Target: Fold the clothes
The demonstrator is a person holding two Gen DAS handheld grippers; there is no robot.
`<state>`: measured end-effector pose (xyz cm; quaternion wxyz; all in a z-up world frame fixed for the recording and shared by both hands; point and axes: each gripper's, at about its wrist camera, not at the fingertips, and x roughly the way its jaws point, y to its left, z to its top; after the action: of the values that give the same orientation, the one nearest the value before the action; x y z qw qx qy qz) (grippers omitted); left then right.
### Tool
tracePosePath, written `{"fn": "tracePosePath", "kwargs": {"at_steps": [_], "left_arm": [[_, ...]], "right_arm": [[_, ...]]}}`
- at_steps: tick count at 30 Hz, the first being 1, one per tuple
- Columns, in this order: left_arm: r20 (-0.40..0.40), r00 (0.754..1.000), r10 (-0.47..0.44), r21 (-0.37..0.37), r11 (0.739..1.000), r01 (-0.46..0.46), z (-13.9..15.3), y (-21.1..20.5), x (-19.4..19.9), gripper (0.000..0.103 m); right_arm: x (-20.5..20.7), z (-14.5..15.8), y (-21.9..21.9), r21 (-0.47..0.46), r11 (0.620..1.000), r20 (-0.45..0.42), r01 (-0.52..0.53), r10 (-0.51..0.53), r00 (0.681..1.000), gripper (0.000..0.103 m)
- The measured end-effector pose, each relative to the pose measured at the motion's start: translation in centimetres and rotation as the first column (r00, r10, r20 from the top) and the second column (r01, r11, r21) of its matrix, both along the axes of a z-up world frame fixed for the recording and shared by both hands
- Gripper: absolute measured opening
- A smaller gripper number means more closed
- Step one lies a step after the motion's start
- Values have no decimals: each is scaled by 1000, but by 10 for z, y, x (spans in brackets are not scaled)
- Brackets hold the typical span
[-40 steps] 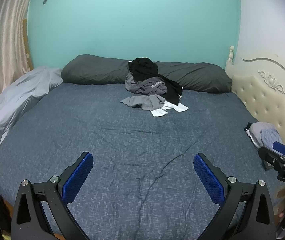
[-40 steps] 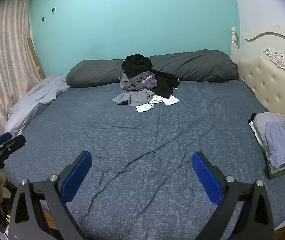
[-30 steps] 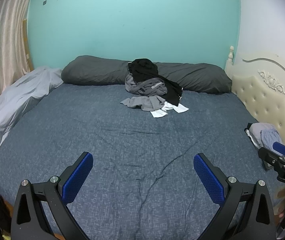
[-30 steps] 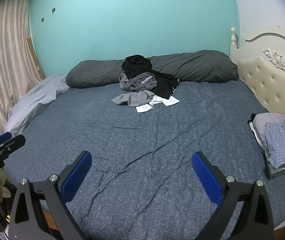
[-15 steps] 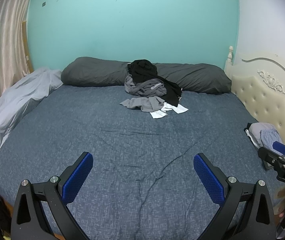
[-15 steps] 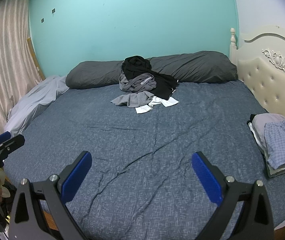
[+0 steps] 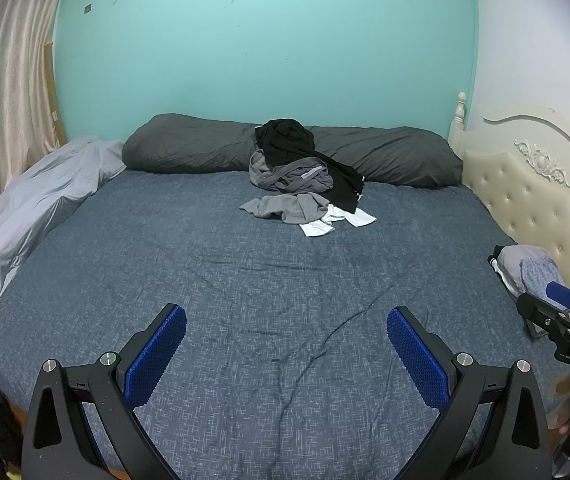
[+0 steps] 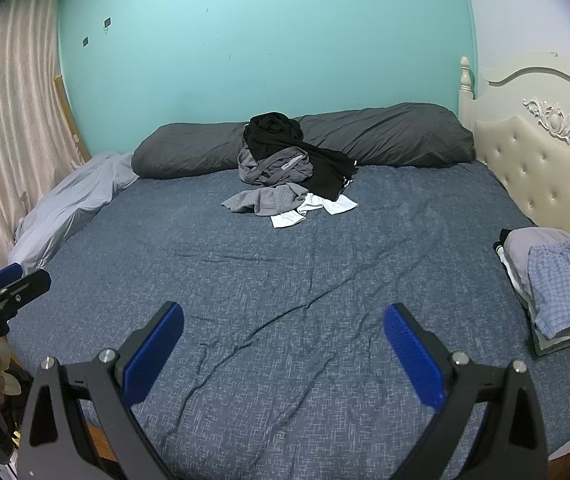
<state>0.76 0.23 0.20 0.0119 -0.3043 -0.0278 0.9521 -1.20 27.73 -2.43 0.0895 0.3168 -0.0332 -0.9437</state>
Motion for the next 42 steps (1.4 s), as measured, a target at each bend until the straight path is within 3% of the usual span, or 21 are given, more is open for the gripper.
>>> {"fn": "tracePosePath", "kwargs": {"at_steps": [42], "left_arm": [[4,1000,0,-4,1000,0,5,3,-1,103]], "right_arm": [[0,4,2,1,1000,-1,3,-3,1000,101]]}}
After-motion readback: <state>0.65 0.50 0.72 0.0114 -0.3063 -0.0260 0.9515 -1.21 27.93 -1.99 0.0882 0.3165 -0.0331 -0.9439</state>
